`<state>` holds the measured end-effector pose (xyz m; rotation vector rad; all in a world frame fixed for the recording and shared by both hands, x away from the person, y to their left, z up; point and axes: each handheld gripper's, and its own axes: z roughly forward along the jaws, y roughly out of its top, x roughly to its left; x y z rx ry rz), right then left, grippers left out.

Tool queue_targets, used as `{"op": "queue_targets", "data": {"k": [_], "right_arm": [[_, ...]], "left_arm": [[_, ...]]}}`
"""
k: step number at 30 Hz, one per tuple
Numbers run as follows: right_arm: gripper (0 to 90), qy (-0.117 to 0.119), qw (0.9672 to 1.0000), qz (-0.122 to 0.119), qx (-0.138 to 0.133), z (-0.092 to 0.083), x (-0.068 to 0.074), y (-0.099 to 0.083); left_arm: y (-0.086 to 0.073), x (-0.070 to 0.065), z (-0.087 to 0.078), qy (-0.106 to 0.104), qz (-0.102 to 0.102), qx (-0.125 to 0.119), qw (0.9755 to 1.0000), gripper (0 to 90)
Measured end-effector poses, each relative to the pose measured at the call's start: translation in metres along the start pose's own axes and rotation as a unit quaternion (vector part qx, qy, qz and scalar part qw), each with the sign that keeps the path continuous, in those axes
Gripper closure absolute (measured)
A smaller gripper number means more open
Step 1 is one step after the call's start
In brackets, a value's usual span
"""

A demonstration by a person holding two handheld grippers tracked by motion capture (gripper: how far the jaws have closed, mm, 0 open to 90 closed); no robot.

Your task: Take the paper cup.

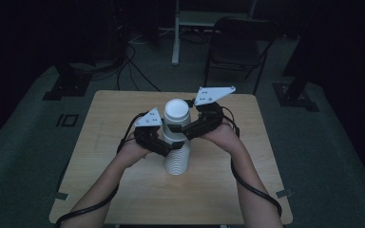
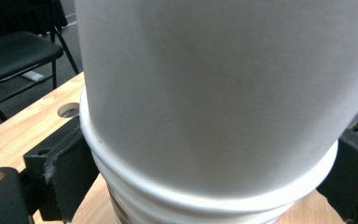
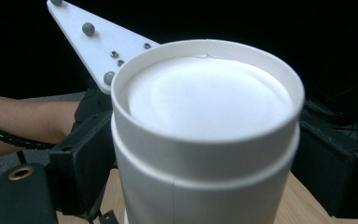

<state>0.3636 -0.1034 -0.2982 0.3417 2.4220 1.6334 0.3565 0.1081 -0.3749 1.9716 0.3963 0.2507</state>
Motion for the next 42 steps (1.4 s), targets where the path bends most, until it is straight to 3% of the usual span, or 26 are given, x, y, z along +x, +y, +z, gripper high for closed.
{"op": "queue_targets", "data": {"k": [4, 16, 21, 26, 42], "right_arm": [[18.4, -0.007, 0.9999, -0.006, 0.009, 0.003, 0.002, 0.002], [20.4, -0.021, 0.9997, -0.006, 0.014, 0.002, 0.006, 0.004], [20.8, -0.025, 0.9995, -0.003, -0.017, -0.007, 0.006, 0.012], [20.8, -0.025, 0.9995, -0.004, -0.018, -0.012, 0.006, 0.021], [21.1, -0.028, 0.9977, -0.015, -0.060, -0.037, 0.012, 0.043]], "left_arm": [[0.000, 0.000, 0.000, 0.001, 0.000, 0.002, 1.0000, 5.8], [0.000, 0.000, 0.000, 0.002, -0.003, 0.000, 1.0000, 5.8], [0.000, 0.000, 0.000, 0.002, -0.002, 0.000, 1.0000, 5.8], [0.000, 0.000, 0.000, 0.002, -0.001, 0.001, 1.0000, 5.8], [0.000, 0.000, 0.000, 0.002, -0.001, 0.003, 1.0000, 5.8]]}}
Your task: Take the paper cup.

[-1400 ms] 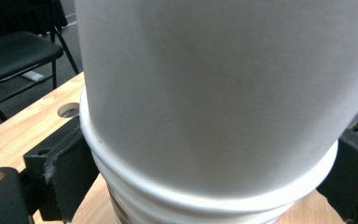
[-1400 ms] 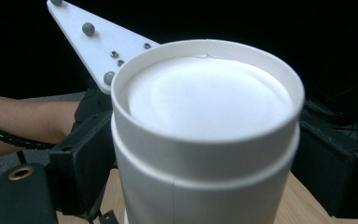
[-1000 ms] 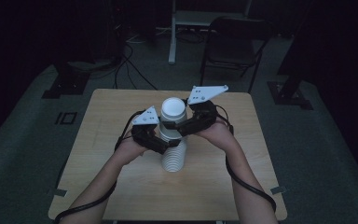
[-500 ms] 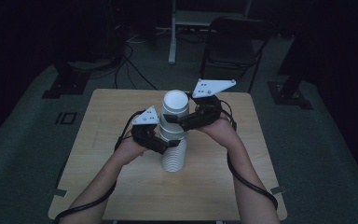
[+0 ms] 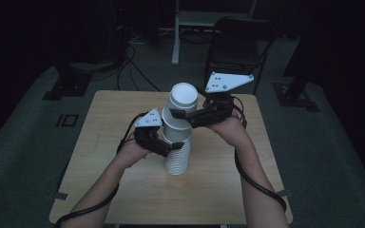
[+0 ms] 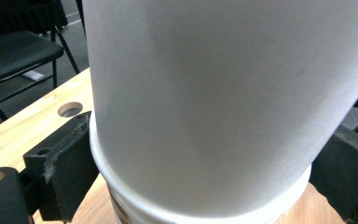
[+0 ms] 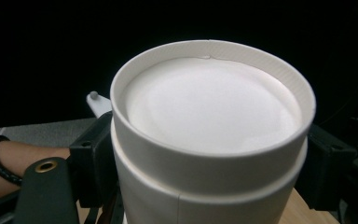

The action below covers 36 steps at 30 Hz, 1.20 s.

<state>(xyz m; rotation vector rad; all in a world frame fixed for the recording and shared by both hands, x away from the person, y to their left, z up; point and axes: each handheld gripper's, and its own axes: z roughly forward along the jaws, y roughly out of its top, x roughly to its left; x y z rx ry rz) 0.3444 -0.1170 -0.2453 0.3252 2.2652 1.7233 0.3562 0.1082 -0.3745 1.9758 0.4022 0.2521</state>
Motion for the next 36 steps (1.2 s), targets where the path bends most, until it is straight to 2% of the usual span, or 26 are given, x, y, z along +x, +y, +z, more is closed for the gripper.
{"op": "queue_targets", "data": {"k": [4, 14, 16, 25, 33, 36], "right_arm": [[21.1, 0.002, 0.9999, 0.004, -0.017, -0.007, 0.001, 0.003], [21.1, -0.012, 0.9997, 0.002, -0.020, -0.025, 0.000, 0.006], [21.1, -0.021, 0.9995, 0.005, -0.022, -0.032, -0.001, 0.005], [21.1, -0.051, 0.9983, 0.011, -0.026, -0.062, -0.002, -0.009], [21.1, -0.060, 0.9976, 0.023, -0.023, -0.072, -0.004, -0.031], [21.1, -0.061, 0.9974, 0.031, -0.022, -0.073, -0.004, -0.042]], "left_arm": [[0.000, 0.000, 0.000, -0.001, -0.001, 0.000, 1.0000, 5.8], [0.000, 0.000, 0.000, -0.003, 0.000, 0.001, 1.0000, 5.7], [0.001, 0.000, 0.000, -0.003, 0.000, 0.003, 1.0000, 5.7], [0.001, 0.000, 0.000, -0.003, -0.003, 0.001, 1.0000, 5.3], [0.002, -0.001, 0.000, 0.001, -0.003, 0.006, 1.0000, 4.3], [0.001, -0.001, 0.000, 0.003, -0.011, 0.001, 0.9999, 3.9]]}}
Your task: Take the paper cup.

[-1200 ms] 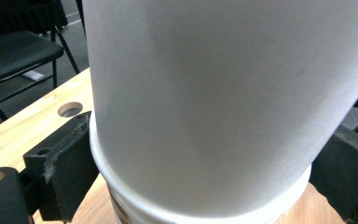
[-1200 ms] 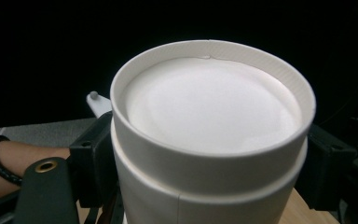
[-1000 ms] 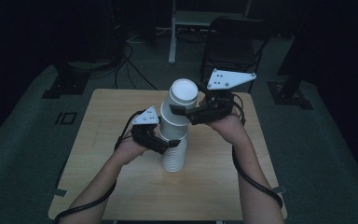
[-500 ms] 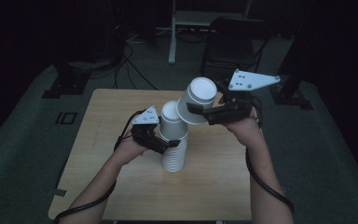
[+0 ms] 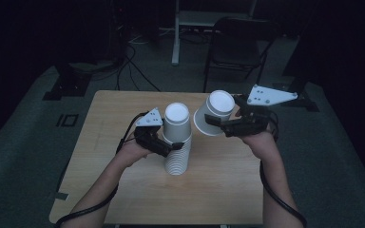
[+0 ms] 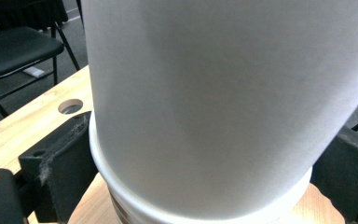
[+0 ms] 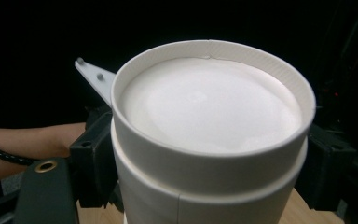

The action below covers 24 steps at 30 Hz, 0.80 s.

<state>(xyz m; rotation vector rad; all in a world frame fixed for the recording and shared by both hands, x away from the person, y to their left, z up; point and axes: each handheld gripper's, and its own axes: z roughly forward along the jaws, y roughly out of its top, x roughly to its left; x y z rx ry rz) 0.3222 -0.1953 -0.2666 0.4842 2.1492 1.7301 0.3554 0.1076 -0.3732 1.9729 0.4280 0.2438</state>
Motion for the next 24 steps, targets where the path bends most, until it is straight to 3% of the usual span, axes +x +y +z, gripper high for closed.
{"op": "queue_targets", "data": {"k": [7, 19, 24], "right_arm": [[21.1, -0.002, 0.9999, 0.013, 0.007, 0.001, -0.003, -0.020], [21.1, -0.001, 0.9992, 0.032, 0.026, 0.003, -0.004, -0.051], [21.1, -0.009, 0.9988, 0.035, 0.031, -0.002, -0.005, -0.060]], "left_arm": [[0.000, -0.002, -0.006, 0.009, 0.006, -0.003, 0.9999, 3.7], [-0.004, -0.013, -0.030, 0.015, 0.009, -0.033, 0.9993, 1.9], [-0.012, -0.013, -0.041, 0.015, 0.001, -0.040, 0.9991, 1.9]]}}
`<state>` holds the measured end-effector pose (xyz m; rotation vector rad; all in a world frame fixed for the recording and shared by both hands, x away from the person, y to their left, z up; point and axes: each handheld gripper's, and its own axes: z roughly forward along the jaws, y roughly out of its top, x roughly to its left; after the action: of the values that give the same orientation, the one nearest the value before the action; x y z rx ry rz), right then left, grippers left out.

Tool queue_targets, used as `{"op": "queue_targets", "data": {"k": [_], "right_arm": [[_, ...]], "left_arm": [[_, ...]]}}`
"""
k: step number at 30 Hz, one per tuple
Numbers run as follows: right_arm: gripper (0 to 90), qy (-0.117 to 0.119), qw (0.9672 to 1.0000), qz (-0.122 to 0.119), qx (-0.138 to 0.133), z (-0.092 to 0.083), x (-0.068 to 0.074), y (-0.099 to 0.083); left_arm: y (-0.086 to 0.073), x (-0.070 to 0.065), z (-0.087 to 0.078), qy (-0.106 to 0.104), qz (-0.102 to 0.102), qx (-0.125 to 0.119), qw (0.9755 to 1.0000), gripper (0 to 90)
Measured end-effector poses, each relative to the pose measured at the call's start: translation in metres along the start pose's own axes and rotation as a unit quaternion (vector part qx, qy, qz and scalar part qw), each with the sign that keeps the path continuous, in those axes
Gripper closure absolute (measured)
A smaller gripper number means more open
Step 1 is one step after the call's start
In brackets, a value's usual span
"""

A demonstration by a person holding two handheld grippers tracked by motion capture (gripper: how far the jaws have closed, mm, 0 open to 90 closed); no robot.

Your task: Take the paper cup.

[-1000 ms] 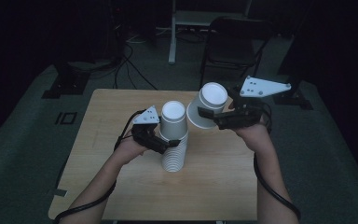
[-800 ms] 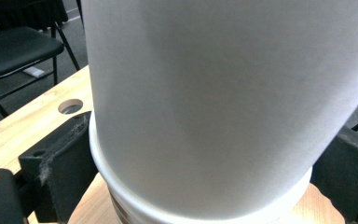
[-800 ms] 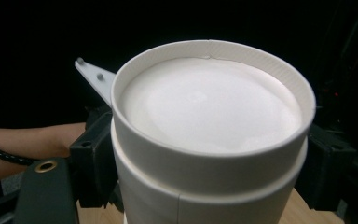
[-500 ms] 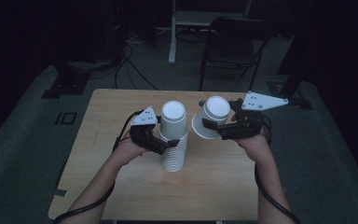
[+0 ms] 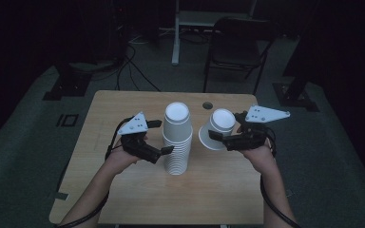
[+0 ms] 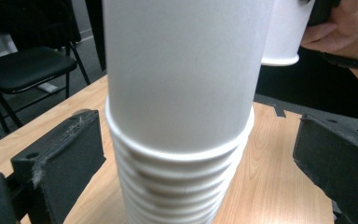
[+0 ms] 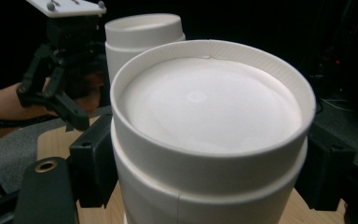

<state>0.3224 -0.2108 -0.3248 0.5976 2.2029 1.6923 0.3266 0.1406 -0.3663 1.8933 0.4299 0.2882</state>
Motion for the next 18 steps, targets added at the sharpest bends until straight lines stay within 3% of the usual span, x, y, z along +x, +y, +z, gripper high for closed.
{"op": "queue_targets", "data": {"k": [6, 10, 15, 17, 18], "right_arm": [[21.1, -0.005, 1.0000, 0.007, -0.004, -0.006, -0.002, -0.009], [21.1, -0.009, 0.9999, 0.012, 0.003, -0.006, -0.001, -0.021], [21.1, -0.010, 0.9997, 0.015, 0.013, -0.005, 0.002, -0.033], [21.1, -0.010, 0.9997, 0.015, 0.015, -0.005, 0.002, -0.036], [21.1, -0.010, 0.9997, 0.018, 0.014, -0.005, 0.004, -0.041]], "left_arm": [[-0.011, -0.002, -0.010, 0.008, -0.004, -0.002, 1.0000, 2.0], [-0.028, -0.006, -0.015, 0.015, -0.014, -0.005, 0.9998, 2.0], [-0.046, -0.013, -0.013, 0.006, -0.022, 0.008, 0.9997, 2.0], [-0.046, -0.013, -0.013, 0.006, -0.022, 0.008, 0.9997, 2.0], [-0.056, -0.021, -0.013, 0.002, -0.026, 0.009, 0.9996, 2.0]]}}
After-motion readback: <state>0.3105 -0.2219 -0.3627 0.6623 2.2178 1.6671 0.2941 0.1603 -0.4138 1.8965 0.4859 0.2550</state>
